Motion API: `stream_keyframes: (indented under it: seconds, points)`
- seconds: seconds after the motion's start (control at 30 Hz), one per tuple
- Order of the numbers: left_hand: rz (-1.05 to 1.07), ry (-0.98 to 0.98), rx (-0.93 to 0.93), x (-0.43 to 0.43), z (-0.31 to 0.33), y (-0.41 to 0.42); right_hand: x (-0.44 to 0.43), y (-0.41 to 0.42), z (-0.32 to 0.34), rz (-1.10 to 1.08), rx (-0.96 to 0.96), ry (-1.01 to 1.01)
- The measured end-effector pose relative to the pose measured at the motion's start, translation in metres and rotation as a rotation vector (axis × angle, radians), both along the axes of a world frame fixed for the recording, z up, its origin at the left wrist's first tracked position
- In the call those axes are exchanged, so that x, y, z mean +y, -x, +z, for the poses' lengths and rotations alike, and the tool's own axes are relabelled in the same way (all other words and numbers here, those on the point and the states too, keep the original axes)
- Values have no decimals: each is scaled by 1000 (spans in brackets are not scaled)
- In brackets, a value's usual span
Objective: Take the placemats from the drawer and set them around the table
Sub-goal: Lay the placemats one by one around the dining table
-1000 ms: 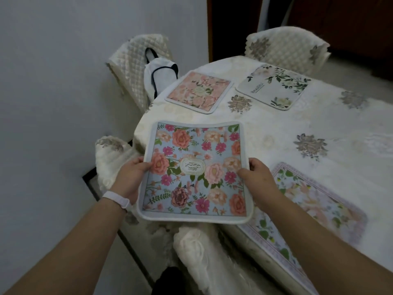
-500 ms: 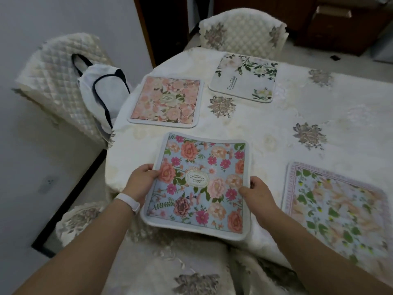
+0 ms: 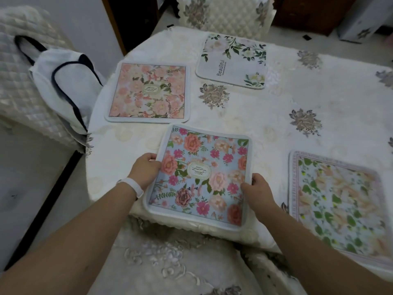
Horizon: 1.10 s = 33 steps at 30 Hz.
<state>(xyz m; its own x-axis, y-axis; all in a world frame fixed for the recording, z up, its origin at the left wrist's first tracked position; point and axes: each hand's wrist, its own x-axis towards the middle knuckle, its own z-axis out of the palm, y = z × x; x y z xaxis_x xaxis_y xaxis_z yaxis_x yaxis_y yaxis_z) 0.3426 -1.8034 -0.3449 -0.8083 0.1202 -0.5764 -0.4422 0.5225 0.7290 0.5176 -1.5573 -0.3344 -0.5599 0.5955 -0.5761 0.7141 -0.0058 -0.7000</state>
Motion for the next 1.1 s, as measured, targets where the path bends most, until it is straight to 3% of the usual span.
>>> stream_keyframes:
  seconds: [0.27, 0.43, 0.5, 0.6, 0.73, 0.8, 1.1]
  points:
    - [-129, 167, 99, -6, -5, -6, 7, -10, -17, 4, 11, -45]
    - [-170, 262, 233, -4, -6, -20, 14, -12, -19, 125, 23, -146]
    - [-288, 443, 421, -5, -8, -27, 17, -14, -18, 234, 23, -303]
    - [-618, 613, 677, -3, -16, -42, 16, -19, -22, 623, 113, -711]
    - [-917, 588, 695, 15, -33, -53, 6, -7, -29, 1004, 52, -778]
    - [-976, 580, 700, 29, -41, -52, -1, 6, -37, 1088, 40, -812]
    - [-1126, 502, 791, 86, -55, 26, -25, 90, -64, 1013, 23, -835]
